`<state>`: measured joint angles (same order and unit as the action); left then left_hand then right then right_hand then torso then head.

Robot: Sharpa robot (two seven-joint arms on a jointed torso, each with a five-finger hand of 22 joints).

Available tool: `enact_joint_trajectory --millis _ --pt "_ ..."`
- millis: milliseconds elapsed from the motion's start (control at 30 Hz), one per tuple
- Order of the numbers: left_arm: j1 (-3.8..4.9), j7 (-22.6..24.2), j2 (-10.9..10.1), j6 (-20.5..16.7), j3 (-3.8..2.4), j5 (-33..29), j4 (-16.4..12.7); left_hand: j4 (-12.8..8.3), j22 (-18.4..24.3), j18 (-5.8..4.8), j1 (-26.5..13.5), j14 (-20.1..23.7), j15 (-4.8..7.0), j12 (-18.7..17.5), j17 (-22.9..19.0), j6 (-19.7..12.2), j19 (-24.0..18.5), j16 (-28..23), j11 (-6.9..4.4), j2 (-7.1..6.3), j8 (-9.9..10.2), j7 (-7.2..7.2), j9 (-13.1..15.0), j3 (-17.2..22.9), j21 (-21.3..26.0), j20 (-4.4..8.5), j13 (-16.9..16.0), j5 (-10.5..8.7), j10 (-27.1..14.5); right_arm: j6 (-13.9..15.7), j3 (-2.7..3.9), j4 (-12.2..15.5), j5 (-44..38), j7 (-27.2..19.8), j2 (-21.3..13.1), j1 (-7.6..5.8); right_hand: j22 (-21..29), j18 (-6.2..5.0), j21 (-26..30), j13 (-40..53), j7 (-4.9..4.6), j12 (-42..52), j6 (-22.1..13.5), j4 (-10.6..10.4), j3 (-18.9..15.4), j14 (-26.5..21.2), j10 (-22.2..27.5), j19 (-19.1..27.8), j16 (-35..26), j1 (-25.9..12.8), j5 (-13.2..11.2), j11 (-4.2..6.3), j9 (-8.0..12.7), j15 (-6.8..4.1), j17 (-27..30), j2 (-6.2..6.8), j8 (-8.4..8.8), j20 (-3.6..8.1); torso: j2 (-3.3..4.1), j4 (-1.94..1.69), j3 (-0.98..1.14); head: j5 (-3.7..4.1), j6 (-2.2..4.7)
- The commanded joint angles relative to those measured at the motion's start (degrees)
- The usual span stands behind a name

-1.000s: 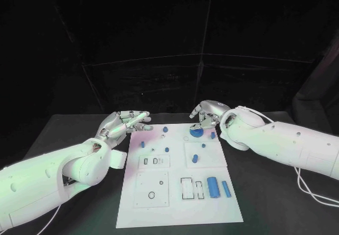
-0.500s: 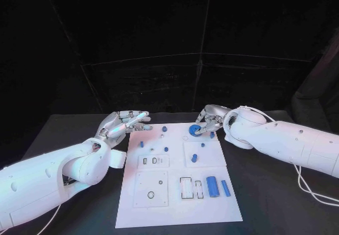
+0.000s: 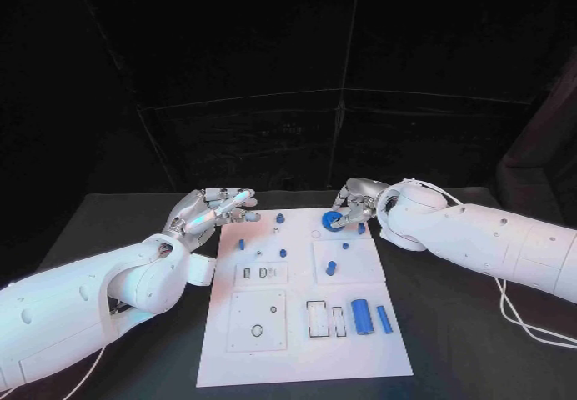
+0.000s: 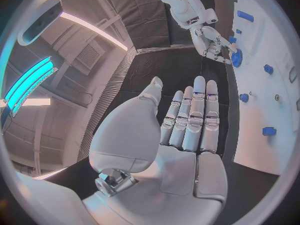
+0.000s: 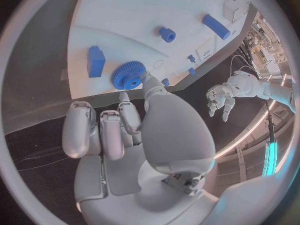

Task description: Assemble the parts on the task board

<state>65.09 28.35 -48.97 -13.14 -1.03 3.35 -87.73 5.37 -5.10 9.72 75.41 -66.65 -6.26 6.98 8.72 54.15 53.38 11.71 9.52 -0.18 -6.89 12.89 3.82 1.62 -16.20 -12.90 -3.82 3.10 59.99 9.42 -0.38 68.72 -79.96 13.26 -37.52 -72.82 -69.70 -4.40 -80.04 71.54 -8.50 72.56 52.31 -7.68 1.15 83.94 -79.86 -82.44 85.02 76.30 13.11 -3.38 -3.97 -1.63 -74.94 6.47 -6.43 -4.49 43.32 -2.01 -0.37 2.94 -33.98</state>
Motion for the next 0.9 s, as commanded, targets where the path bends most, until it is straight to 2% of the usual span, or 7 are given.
enact_joint_trajectory --millis 33,333,900 --pt "0.09 0.2 0.08 0.81 -0.02 0.19 0.04 -0.41 0.05 0.87 0.02 -0.22 -0.18 -0.33 0.09 0.07 0.3 -0.31 0.16 0.71 0.3 0.3 -0.06 0.02 0.19 -0.06 0.06 -0.15 0.22 0.14 0.04 -0.12 -0.66 -0.1 0.17 -0.13 -0.24 0.4 -0.44 1.07 0.05 0.92 0.69 -0.28 0.12 3.7 -0.68 -0.18 0.32 0.56 0.63 0.07 -0.12 0.46 -1.88 -0.36 -0.55 -0.24 0.0 -0.01 -0.01 -0.03 -0.11" --pt "0.09 0.1 0.13 0.94 0.04 0.19 0.15 -0.41 0.05 0.87 0.02 -0.22 -0.18 -0.33 0.09 0.07 0.3 -0.31 0.16 0.71 0.3 0.3 -0.06 0.02 0.19 -0.06 0.06 -0.15 0.22 -1.65 0.04 -0.43 -1.49 -0.3 0.44 -0.11 -1.11 0.56 -0.96 5.4 0.36 4.84 2.11 1.0 0.93 3.84 -2.72 -0.45 0.72 2.16 0.36 0.35 -0.16 0.24 -2.89 -1.48 -1.44 -0.05 0.01 0.08 0.0 0.01 -0.23" --pt "0.09 -0.08 0.1 1.08 0.06 0.19 0.19 -0.59 0.18 0.87 0.16 -0.19 -0.18 -0.46 0.14 0.11 0.33 -0.5 0.14 0.99 0.4 0.28 -0.05 0.06 0.34 -0.07 0.05 -0.15 0.29 -2.69 0.03 -0.9 -4.81 0.14 1.11 -0.05 -1.91 0.72 -1.36 7.09 0.36 6.4 2.23 1.53 1.12 3.97 -3.56 -0.71 1.01 2.48 -0.14 0.34 -0.08 0.23 -3.68 -1.41 -1.49 -0.03 0.02 0.04 0.0 -0.04 -0.51"
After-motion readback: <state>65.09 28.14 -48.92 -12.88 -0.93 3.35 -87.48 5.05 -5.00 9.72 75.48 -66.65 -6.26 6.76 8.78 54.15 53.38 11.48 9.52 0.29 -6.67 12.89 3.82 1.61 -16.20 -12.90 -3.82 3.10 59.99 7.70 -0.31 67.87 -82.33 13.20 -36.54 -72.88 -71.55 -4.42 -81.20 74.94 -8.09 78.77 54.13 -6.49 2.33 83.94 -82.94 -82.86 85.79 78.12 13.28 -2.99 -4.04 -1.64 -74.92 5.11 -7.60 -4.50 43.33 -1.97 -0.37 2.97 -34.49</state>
